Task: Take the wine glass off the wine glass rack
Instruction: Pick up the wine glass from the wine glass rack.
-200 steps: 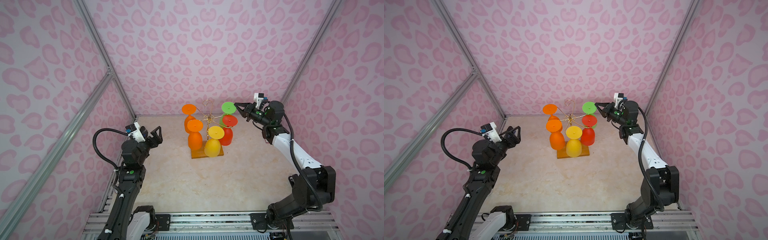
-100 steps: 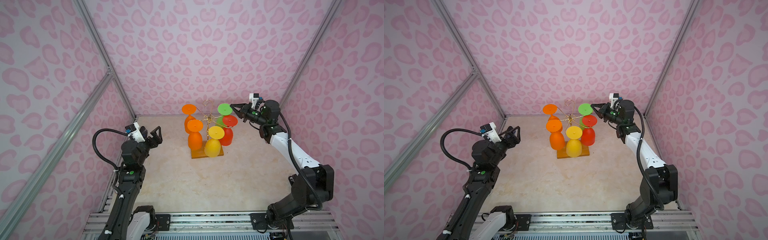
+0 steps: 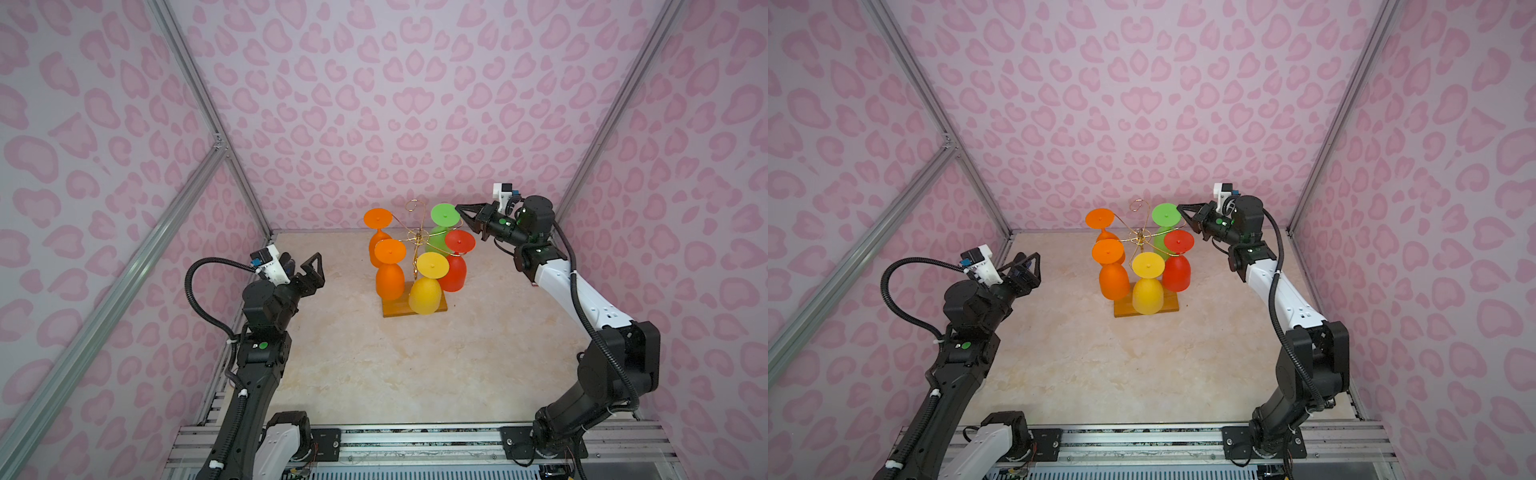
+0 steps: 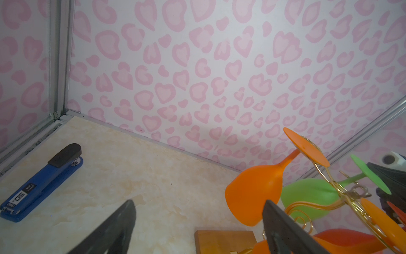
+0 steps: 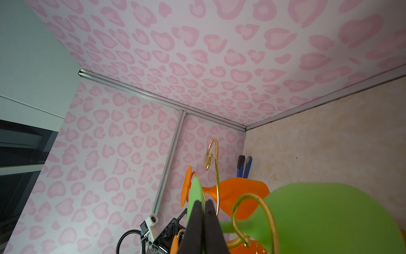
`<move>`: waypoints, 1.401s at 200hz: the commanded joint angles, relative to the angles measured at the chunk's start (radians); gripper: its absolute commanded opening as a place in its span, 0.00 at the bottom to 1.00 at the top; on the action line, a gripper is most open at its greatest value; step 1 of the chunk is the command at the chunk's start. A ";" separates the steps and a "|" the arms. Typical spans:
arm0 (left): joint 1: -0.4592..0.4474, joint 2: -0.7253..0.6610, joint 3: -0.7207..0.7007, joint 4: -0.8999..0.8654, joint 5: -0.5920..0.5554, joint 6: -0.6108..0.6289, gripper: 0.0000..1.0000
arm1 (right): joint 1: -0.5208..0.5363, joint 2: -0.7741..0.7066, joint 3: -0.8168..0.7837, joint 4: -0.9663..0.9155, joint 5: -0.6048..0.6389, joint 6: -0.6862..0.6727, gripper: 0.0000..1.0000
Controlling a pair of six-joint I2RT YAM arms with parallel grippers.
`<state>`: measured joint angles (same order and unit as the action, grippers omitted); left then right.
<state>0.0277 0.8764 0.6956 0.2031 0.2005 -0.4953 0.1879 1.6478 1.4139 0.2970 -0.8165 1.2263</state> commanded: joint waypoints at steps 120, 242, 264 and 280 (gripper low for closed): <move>0.001 0.004 0.008 0.002 0.002 0.015 0.92 | -0.025 0.139 0.139 0.136 -0.010 0.113 0.00; 0.002 0.015 0.012 0.009 0.044 0.013 0.92 | -0.136 0.120 0.133 0.171 0.051 0.112 0.00; 0.002 0.013 0.013 0.013 0.064 0.016 0.92 | -0.166 0.092 0.103 0.183 0.062 0.111 0.00; 0.002 0.007 0.015 0.016 0.083 0.020 0.92 | -0.188 0.056 0.080 0.202 0.066 0.114 0.00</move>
<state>0.0277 0.8909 0.7021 0.1886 0.2443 -0.4946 0.0223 1.7409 1.5192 0.4366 -0.7620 1.3430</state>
